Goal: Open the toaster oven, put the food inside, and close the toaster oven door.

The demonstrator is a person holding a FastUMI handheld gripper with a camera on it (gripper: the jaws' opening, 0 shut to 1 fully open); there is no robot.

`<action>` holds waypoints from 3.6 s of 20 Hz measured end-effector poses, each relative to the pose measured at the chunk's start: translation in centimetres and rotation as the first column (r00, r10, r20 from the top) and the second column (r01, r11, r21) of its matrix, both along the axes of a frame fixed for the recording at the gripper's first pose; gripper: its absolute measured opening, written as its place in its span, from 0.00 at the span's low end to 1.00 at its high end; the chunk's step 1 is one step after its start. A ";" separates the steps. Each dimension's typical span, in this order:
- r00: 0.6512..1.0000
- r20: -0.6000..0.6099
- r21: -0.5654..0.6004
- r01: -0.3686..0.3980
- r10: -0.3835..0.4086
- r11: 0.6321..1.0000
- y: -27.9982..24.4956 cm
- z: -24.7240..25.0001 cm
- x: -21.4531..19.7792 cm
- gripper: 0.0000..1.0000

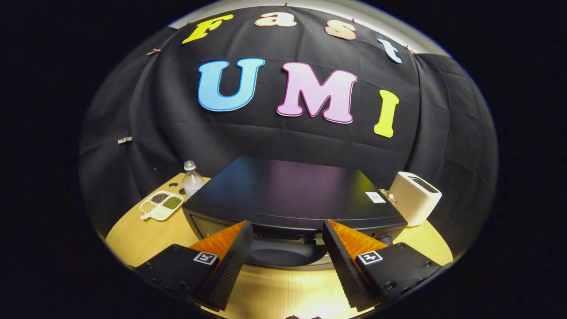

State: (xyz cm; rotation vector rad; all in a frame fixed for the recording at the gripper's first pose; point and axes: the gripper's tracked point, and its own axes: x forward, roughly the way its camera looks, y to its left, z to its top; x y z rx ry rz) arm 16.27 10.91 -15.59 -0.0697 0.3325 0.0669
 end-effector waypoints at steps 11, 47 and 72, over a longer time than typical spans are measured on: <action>0.999 -0.046 0.079 -0.009 0.012 0.997 -0.1 -0.8 -1.6 0.98; 0.936 -0.320 0.110 -0.116 0.145 0.987 -2.6 -9.4 -16.2 0.98; 0.984 -0.176 0.111 -0.020 0.039 0.994 -23.6 2.8 -11.2 0.98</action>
